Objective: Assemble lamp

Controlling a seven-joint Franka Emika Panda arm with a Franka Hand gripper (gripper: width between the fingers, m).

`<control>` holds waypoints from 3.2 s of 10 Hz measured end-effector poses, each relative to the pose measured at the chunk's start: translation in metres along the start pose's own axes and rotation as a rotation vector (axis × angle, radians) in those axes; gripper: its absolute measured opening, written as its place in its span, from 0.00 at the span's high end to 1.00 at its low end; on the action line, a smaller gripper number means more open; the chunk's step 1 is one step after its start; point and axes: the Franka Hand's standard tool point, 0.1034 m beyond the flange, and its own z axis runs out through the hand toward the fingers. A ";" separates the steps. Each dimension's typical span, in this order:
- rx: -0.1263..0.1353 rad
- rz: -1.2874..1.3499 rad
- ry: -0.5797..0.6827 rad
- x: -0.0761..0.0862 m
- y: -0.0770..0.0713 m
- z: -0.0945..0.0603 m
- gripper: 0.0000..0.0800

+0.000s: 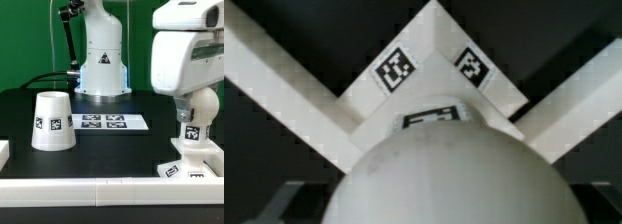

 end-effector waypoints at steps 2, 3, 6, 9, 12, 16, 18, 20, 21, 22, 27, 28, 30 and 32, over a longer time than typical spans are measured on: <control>0.000 0.142 0.000 0.001 -0.002 0.000 0.28; 0.000 0.219 0.000 0.001 -0.002 0.000 0.28; 0.006 0.433 0.002 0.002 -0.004 0.000 0.28; 0.050 0.773 0.044 0.005 -0.003 0.000 0.28; 0.066 0.999 0.043 0.004 -0.003 0.000 0.28; 0.076 1.214 0.036 0.004 -0.004 0.000 0.28; 0.085 1.367 0.026 0.004 -0.005 0.000 0.28; 0.126 1.593 0.000 0.005 -0.008 0.000 0.28; 0.145 1.680 -0.010 0.005 -0.008 0.000 0.28; 0.161 1.773 -0.019 0.005 -0.009 0.001 0.28; 0.174 1.833 -0.026 0.007 -0.012 0.000 0.14; 0.173 1.730 -0.013 0.007 -0.011 -0.002 0.13; 0.168 1.619 -0.005 0.009 -0.015 -0.006 0.13; 0.164 1.472 0.005 0.009 -0.015 -0.005 0.13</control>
Offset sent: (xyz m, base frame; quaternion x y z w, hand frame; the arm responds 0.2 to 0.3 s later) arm 0.0000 0.0000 0.0000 0.0000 0.0000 0.1938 0.9810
